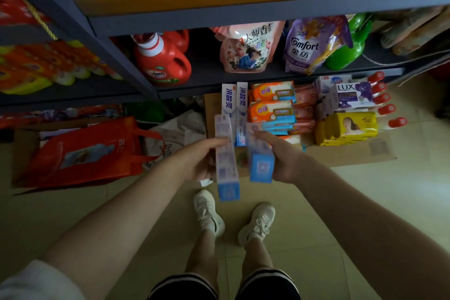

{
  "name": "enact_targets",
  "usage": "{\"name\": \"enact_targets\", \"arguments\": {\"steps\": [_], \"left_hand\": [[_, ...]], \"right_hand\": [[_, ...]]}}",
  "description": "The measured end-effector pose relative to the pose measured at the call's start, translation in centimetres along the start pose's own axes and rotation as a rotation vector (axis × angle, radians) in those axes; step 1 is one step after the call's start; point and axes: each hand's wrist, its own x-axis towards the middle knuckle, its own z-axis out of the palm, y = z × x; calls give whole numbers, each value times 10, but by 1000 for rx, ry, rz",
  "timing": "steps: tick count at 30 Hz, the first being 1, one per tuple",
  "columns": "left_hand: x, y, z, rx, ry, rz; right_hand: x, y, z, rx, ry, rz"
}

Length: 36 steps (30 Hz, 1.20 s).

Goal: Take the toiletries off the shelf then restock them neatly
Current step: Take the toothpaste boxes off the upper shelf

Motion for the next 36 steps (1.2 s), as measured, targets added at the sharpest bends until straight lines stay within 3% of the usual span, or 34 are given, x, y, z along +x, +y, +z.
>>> {"name": "enact_targets", "arguments": {"steps": [5,9,12,15,18,23,31,36], "left_hand": [[6,2,-3,-255,5,-105],[8,4,-3,-265,7,-87],[6,-2,3,65,127,66],[19,-12,-2,349,358,238],[46,-11,-7,471,493,282],[108,16,-2,620,685,437],[169,9,-4,644,652,463],[171,-10,-17,609,679,454]], "right_hand": [[-1,-6,-4,131,25,47],[-1,-1,-7,67,76,36],[1,3,-14,-215,114,-12],[2,7,-22,-528,293,-171],[6,2,-23,-709,418,-311],[31,-8,-19,-989,500,-378],[53,11,-9,-1188,516,-582],[59,22,7,-1547,575,-684]]}}
